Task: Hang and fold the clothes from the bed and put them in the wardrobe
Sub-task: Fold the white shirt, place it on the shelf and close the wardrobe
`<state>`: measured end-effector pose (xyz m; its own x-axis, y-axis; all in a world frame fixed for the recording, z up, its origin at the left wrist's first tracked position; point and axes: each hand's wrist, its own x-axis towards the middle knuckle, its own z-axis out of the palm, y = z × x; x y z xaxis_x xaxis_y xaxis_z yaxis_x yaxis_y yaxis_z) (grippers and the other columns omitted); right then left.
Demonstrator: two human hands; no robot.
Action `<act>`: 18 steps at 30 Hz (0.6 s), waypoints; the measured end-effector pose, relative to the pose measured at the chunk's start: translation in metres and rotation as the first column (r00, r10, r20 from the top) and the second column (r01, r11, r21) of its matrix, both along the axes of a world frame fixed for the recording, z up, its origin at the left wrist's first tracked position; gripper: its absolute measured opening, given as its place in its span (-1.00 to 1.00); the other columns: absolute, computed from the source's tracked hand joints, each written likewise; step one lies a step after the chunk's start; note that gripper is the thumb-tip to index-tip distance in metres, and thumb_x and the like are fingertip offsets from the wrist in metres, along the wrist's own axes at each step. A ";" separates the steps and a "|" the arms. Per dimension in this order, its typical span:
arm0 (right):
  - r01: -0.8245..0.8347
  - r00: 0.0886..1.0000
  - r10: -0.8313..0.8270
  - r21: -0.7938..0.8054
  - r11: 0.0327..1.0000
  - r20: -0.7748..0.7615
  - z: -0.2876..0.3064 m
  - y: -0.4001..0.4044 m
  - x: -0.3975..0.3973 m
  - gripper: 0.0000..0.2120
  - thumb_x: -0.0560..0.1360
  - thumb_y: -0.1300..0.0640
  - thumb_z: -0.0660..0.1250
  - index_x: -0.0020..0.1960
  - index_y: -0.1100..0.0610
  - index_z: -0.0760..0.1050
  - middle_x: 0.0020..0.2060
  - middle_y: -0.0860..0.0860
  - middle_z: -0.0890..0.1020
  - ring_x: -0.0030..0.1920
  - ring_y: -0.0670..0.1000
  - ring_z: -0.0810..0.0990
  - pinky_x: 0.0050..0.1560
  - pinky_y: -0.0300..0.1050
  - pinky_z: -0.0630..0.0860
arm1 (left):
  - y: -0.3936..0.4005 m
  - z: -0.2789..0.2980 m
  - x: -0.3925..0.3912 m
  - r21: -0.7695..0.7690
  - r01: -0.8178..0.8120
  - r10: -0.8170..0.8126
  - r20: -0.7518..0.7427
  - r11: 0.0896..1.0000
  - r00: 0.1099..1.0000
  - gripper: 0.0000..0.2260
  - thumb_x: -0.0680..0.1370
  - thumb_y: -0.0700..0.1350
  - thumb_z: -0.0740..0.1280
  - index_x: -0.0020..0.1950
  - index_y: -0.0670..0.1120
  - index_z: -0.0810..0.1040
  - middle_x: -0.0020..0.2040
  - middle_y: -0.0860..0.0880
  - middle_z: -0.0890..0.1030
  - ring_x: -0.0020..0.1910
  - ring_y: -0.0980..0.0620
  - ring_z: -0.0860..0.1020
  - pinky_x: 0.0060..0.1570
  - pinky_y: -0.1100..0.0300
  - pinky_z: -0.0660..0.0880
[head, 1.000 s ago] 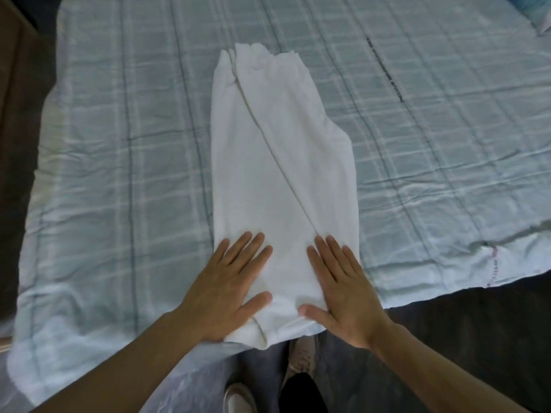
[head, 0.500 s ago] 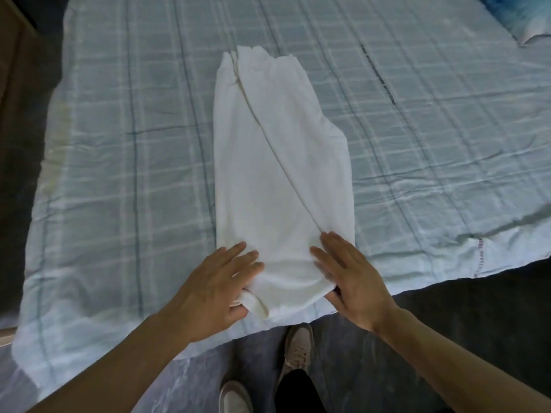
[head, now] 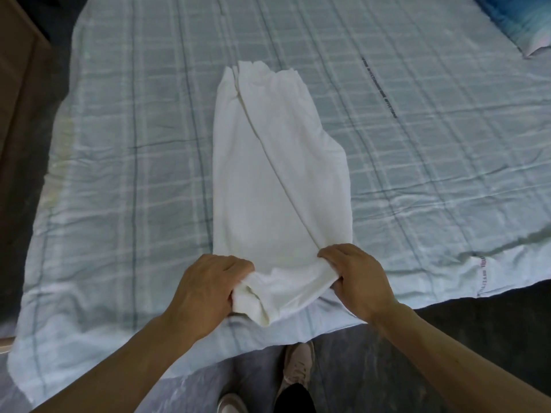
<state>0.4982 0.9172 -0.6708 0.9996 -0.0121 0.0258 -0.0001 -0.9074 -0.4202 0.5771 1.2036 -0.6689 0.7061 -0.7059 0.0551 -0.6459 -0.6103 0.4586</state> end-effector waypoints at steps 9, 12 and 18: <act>0.009 0.997 -0.016 0.091 0.996 0.072 0.043 -0.034 0.065 -0.68 0.37 0.34 0.45 0.07 0.07 0.61 -0.16 -0.05 0.64 -0.25 0.01 0.62 -0.25 -0.16 0.56 | -0.031 0.044 0.069 -0.136 -0.198 0.191 -0.058 0.971 0.980 -0.42 0.28 -0.40 0.53 0.11 0.11 0.47 -0.05 0.06 0.62 -0.18 -0.04 0.58 -0.20 0.02 0.55; 0.034 0.986 -0.056 0.145 0.989 0.154 0.055 -0.050 0.096 -0.72 0.40 0.31 0.40 0.07 0.08 0.61 -0.12 -0.06 0.64 -0.20 -0.03 0.61 -0.18 -0.21 0.52 | -0.048 0.055 0.101 -0.241 -0.197 0.201 -0.011 0.950 0.980 -0.45 0.29 -0.47 0.45 0.12 0.03 0.51 -0.03 0.05 0.58 -0.16 -0.02 0.58 -0.20 0.01 0.55; 0.093 0.965 -0.149 0.253 0.963 0.214 0.072 -0.071 0.167 -0.78 0.45 0.13 0.24 0.00 0.11 0.62 -0.14 -0.03 0.66 -0.14 -0.03 0.62 -0.09 -0.12 0.55 | -0.082 0.068 0.168 -0.366 -0.295 0.303 -0.036 0.883 0.952 -0.67 0.38 -0.42 0.40 0.04 -0.09 0.59 -0.09 0.03 0.59 -0.16 0.05 0.55 -0.17 0.15 0.47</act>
